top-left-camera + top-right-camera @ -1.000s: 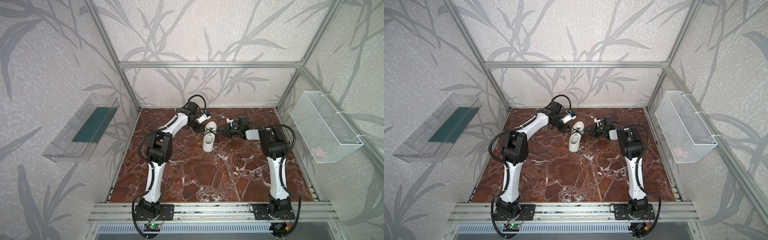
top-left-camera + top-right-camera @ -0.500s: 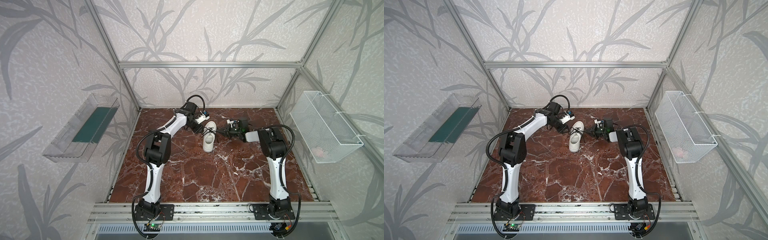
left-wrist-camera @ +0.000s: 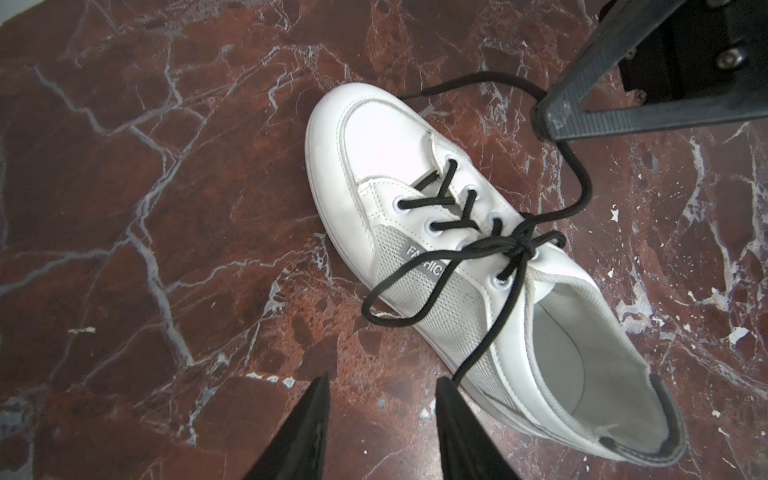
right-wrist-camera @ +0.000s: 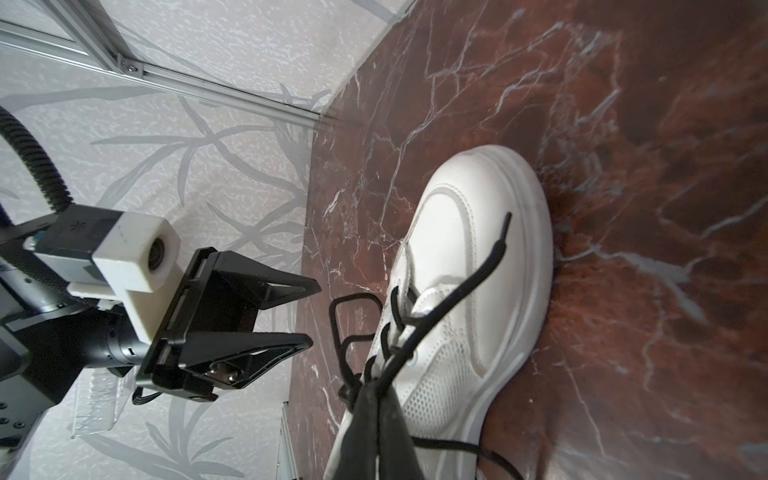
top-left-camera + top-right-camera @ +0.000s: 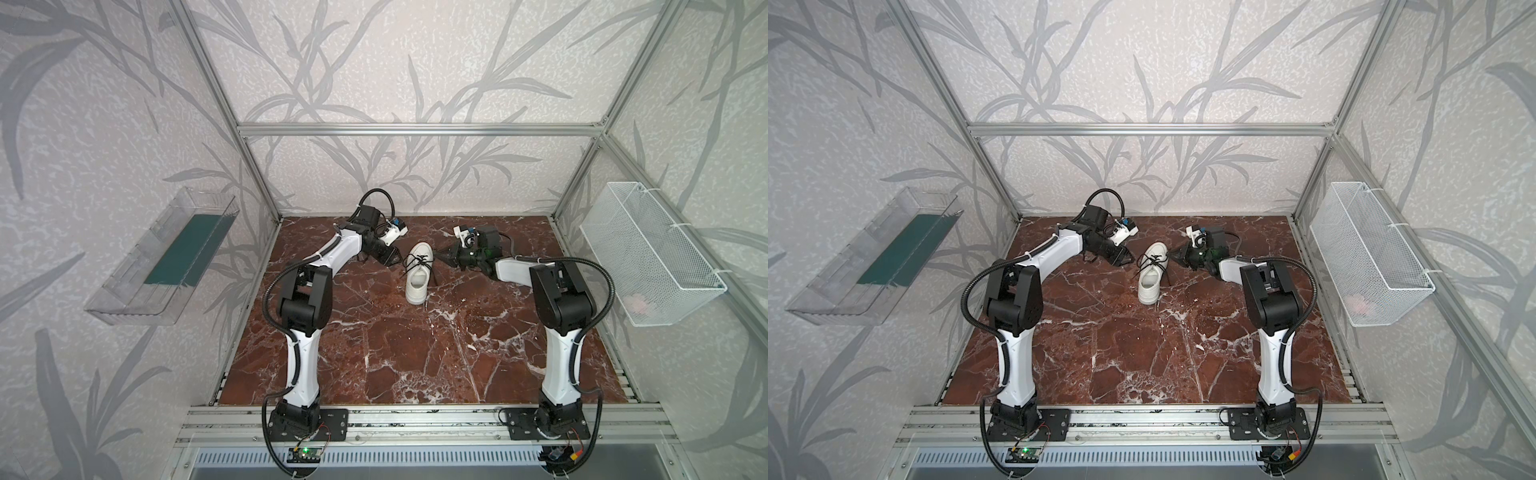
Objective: Tie the shoes
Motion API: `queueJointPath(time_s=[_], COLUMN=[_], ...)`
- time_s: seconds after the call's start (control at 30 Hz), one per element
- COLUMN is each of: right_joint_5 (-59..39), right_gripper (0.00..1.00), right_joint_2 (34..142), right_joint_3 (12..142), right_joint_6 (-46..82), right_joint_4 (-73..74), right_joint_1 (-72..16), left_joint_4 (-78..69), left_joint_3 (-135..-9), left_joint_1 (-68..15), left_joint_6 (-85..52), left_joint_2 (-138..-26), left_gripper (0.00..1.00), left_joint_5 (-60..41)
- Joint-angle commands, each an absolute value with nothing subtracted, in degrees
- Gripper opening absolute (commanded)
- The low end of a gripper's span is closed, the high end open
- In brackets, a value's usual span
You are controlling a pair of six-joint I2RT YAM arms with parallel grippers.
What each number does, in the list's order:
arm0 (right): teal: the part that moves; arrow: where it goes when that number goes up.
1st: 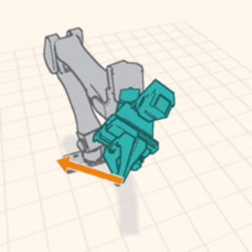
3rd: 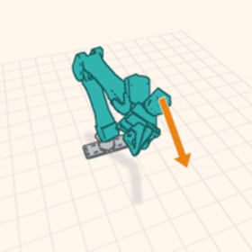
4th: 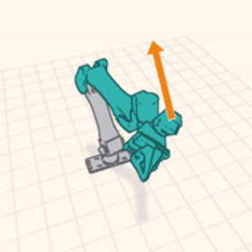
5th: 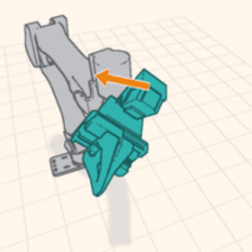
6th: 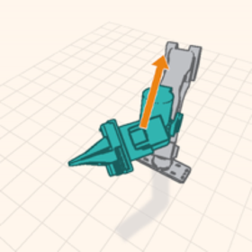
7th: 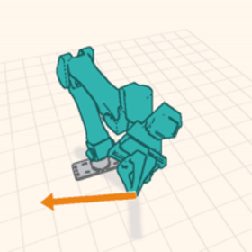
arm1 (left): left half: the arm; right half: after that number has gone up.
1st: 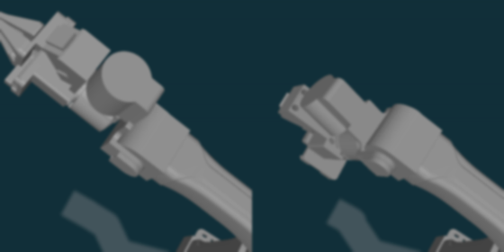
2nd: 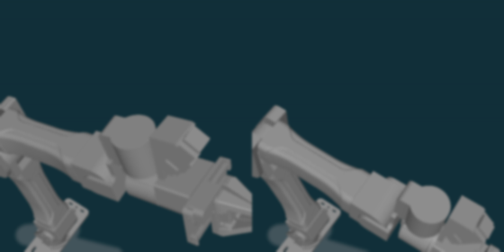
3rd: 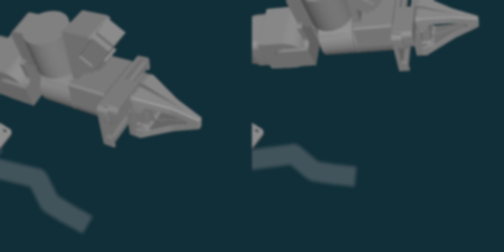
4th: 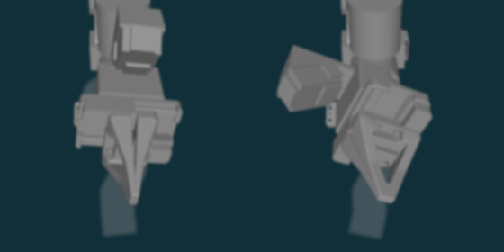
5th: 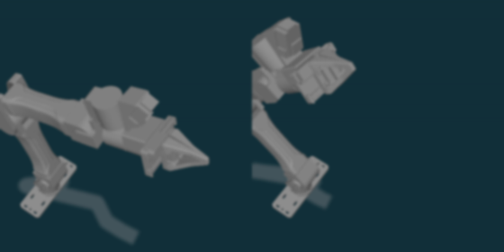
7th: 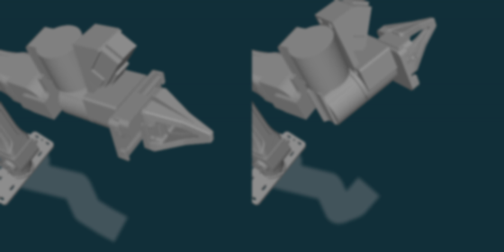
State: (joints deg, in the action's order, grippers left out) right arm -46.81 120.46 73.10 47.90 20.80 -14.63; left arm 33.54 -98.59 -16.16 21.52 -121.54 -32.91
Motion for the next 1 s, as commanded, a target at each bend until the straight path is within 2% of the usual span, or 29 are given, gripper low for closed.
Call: queueJointPath(time_s=[0.0, 0.07, 0.17, 0.23, 0.37, 0.57, 0.7, 0.97], right_joint_5=[-43.86, -43.86, -41.91, -40.44, -37.15, -30.27, -26.21, -33.37], right_gripper=[0.0, 0.01, 0.28, 0.32, 0.33, 0.46, 0.5, 0.5], right_joint_2=[117.78, 117.97, 117.88, 117.15, 114.61, 109.05, 105.85, 108.37], right_joint_3=[74.88, 76.22, 76.18, 75.75, 74.41, 69.77, 68.79, 73.61], right_joint_6=[41.4, 40.43, 40.68, 40.11, 39.51, 39.65, 37.41, 34.73], right_joint_4=[13.06, 10.26, 7.91, 6.33, 5.5, 6.72, 4.16, -0.27], right_joint_1=[-15.58, -15.91, -15.73, -15.64, -15.56, -15.38, -15.18, -15.32], left_joint_4=[30.73, 29.75, 29.0, 26.53, 19.05, 14.81, 12.14, 4.57], left_joint_3=[-97.09, -96.53, -96.22, -94.74, -89.99, -86.95, -85.51, -83.13], left_joint_1=[-16.26, -16.19, -16.08, -15.83, -15.37, -14.94, -14.7, -14.64], left_joint_6=[16.62, 13.76, 9.44, 6.46, 1.38, -1.99, -3.88, -9.12], left_joint_2=[-118.91, -119.2, -120.02, -119.95, -118.82, -118.62, -118.65, -119.91], left_gripper=[0.45, 0.48, 0.51, 0.52, 0.54, 0.58, 0.6, 0.6], left_joint_5=[-36.16, -36.42, -37.39, -38.45, -39.81, -39.81, -39.9, -40.55])
